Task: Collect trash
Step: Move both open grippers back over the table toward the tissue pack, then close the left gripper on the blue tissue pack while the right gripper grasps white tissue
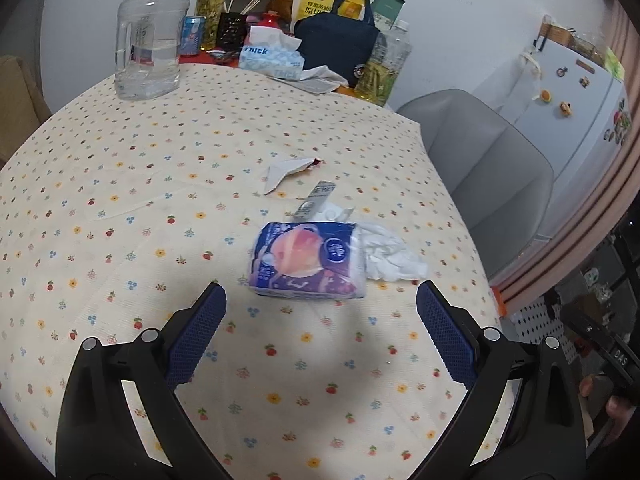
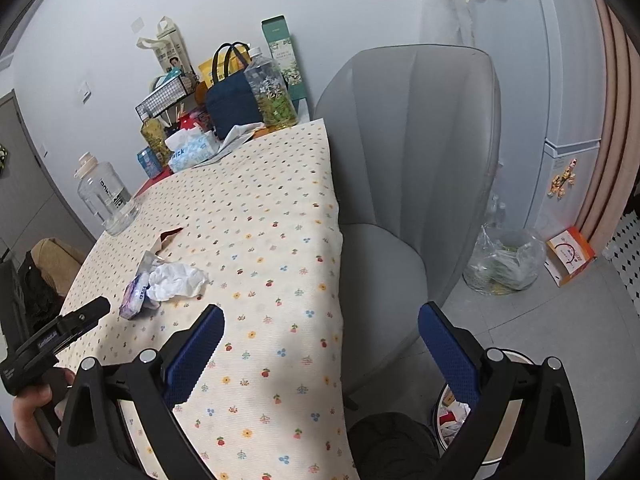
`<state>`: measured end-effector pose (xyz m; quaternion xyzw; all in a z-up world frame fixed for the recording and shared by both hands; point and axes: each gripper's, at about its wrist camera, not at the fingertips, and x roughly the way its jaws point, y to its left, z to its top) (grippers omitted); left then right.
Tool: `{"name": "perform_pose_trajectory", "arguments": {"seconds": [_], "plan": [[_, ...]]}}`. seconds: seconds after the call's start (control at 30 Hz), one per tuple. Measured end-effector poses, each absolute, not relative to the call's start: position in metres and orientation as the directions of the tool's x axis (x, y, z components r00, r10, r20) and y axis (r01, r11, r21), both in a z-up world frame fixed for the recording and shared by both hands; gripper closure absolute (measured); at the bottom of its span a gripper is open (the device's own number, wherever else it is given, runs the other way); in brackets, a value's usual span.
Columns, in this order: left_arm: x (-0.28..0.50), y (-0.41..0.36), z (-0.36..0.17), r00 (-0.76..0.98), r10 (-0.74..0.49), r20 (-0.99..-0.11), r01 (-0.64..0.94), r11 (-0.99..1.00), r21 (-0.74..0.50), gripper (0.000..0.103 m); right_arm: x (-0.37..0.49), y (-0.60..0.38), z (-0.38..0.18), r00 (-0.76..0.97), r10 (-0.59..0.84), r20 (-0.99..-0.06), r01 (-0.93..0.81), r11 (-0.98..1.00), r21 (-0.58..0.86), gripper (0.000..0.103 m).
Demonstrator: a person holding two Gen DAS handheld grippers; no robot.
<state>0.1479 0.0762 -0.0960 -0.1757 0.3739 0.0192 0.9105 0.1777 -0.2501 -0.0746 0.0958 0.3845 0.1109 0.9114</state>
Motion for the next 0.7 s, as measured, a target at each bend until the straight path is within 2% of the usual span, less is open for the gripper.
{"name": "perform_pose_trajectory", "arguments": {"seconds": [0.6,0.63,0.7], "plan": [[0.186,0.078,-0.126,0.689,-0.104,-0.718,-0.187,0.931,-0.314,0.009,0.183,-0.228,-0.078,0.658,0.284,-0.698,-0.16,0.958,0.239,0.008],[0.189,0.077,-0.126,0.689,-0.1,-0.718,-0.189,0.931,-0.311,0.012,0.184,-0.227,-0.077,0.658,0.287,-0.696,-0.161,0.957,0.243,0.008],[0.191,0.077,-0.126,0.689,-0.101,-0.717,-0.19,0.93,-0.313,0.028,0.184,-0.226,-0.076,0.66,0.294,-0.692,-0.165,0.955,0.248,0.008]]}}
